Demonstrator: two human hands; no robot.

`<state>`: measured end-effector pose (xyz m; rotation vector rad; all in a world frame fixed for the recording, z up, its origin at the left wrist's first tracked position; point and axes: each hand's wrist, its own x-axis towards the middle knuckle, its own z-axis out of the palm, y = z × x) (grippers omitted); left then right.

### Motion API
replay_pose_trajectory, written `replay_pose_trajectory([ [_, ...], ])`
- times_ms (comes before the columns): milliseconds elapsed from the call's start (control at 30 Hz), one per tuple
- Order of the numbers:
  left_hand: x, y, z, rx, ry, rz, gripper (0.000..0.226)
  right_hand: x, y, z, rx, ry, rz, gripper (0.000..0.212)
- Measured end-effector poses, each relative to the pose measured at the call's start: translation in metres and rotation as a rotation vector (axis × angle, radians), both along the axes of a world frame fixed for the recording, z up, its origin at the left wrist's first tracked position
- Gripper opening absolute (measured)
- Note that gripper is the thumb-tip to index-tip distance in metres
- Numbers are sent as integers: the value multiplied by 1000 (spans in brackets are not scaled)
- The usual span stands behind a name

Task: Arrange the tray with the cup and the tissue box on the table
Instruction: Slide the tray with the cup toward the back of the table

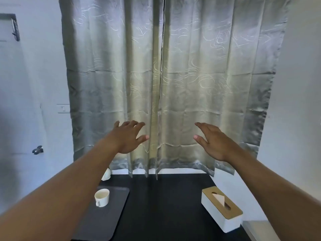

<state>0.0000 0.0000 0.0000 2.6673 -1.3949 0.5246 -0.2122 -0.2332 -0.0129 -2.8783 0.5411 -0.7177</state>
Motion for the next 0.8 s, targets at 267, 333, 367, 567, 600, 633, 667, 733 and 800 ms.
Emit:
replay_pose_trajectory([
  [267,23,-1,-14,10,28,27,68,18,-8,-10,88,-19,-9,61],
  [333,34,1,-17,37,-1,36,68,26,-12,-16,97,-20,-9,61],
  [367,39,2,-19,46,-10,40,69,29,-14,-19,107,-25,-7,61],
  [567,77,10,-22,35,7,68,69,67,-20,-30,253,-86,-5,67],
  [600,82,11,-22,33,14,70,69,75,-19,-31,262,-91,-2,67],
  [633,88,12,-23,30,20,71,68,82,-17,-31,265,-93,4,67],
  [667,95,15,-23,27,29,76,68,93,-14,-32,273,-91,13,68],
  [733,110,20,-23,21,36,85,68,113,-7,-32,287,-83,34,69],
  [800,123,24,-24,23,37,94,67,131,-1,-32,285,-77,52,69],
])
